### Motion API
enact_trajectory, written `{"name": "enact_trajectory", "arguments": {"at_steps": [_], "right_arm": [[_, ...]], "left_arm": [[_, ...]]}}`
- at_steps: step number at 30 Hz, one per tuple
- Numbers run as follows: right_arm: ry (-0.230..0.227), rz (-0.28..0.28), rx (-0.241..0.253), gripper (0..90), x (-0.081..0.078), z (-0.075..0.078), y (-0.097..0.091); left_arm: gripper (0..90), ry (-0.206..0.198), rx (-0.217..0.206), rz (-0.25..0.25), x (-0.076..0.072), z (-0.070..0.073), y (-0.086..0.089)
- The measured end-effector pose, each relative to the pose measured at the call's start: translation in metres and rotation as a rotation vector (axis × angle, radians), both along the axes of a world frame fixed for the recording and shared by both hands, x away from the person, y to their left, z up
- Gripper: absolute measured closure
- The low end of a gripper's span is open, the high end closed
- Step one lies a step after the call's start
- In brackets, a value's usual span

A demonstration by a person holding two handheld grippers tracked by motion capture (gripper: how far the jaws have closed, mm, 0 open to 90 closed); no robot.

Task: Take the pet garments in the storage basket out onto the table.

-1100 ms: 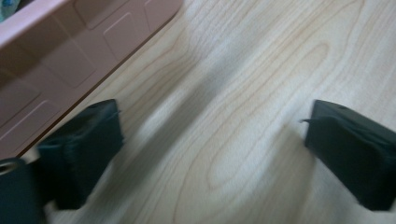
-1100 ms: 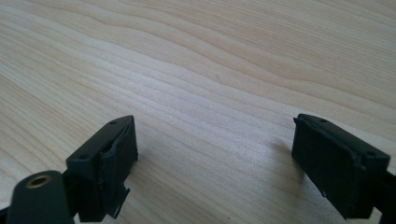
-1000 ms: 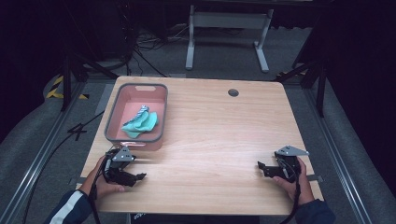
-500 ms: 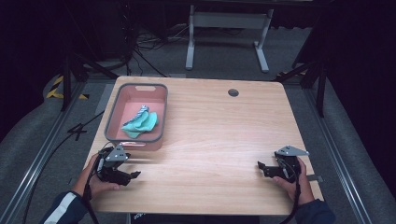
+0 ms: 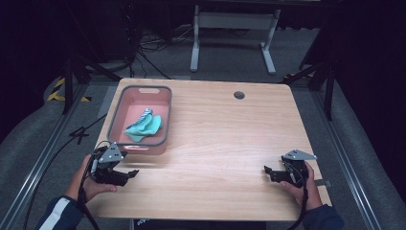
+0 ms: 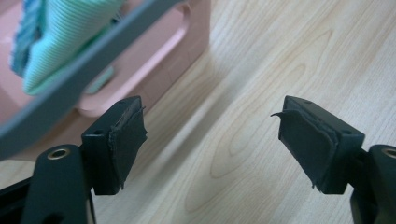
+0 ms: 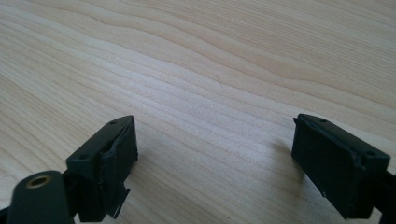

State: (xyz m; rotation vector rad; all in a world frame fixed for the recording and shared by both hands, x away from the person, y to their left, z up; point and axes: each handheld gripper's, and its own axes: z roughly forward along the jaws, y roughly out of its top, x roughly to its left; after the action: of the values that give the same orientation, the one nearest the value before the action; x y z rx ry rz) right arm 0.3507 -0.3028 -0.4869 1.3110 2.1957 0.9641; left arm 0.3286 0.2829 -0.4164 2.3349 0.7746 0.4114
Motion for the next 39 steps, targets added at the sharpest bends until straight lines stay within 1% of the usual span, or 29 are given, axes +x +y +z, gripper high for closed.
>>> {"name": "enact_trajectory", "arguments": {"at_steps": [3,8,16,20,22,23,24,29,30,32,35,36,37,39], "right_arm": [[0.0,0.0,0.0,14.7,0.0,0.0,0.0],[0.0,0.002,-0.002,14.7,0.0,0.0,0.0],[0.0,0.0,0.0,14.7,0.0,0.0,0.0],[0.0,0.0,0.0,14.7,0.0,0.0,0.0],[0.001,0.003,-0.002,14.7,0.0,0.0,0.0],[0.001,0.003,-0.002,14.7,0.0,0.0,0.0],[0.003,0.002,-0.001,14.7,0.0,0.0,0.0],[0.002,0.002,0.001,14.7,-0.001,0.0,0.0],[0.002,0.002,0.001,14.7,-0.001,0.0,0.0],[0.003,0.001,0.001,14.7,-0.001,0.0,0.0],[0.002,0.001,0.001,14.7,-0.001,0.0,0.0],[0.002,0.001,0.001,14.7,-0.001,0.0,0.0],[0.002,0.001,0.001,14.7,-0.001,0.0,0.0],[0.002,0.002,0.001,14.7,-0.001,0.0,0.0]], "left_arm": [[23.2,-0.02,-0.018,0.012,-0.001,0.009,0.003],[23.2,-0.041,-0.035,0.032,0.001,0.018,0.008],[22.8,-0.067,-0.022,0.044,0.006,0.026,0.008],[21.6,-0.084,-0.024,0.055,0.014,0.032,0.008],[20.2,-0.091,-0.035,0.05,0.021,0.038,0.008],[20.1,-0.091,-0.035,0.05,0.021,0.038,0.008],[20.1,-0.093,-0.042,0.056,0.025,0.04,0.007],[18.9,-0.088,-0.019,0.068,0.045,0.048,0.002],[18.9,-0.087,-0.008,0.071,0.049,0.05,0.001],[19.0,-0.087,-0.005,0.072,0.057,0.053,0.0],[19.0,-0.069,-0.003,0.085,0.07,0.055,-0.003],[19.1,-0.065,0.006,0.088,0.074,0.055,-0.004],[19.3,-0.071,0.018,0.089,0.077,0.054,-0.005],[19.3,-0.048,0.021,0.091,0.085,0.052,-0.007]]}}
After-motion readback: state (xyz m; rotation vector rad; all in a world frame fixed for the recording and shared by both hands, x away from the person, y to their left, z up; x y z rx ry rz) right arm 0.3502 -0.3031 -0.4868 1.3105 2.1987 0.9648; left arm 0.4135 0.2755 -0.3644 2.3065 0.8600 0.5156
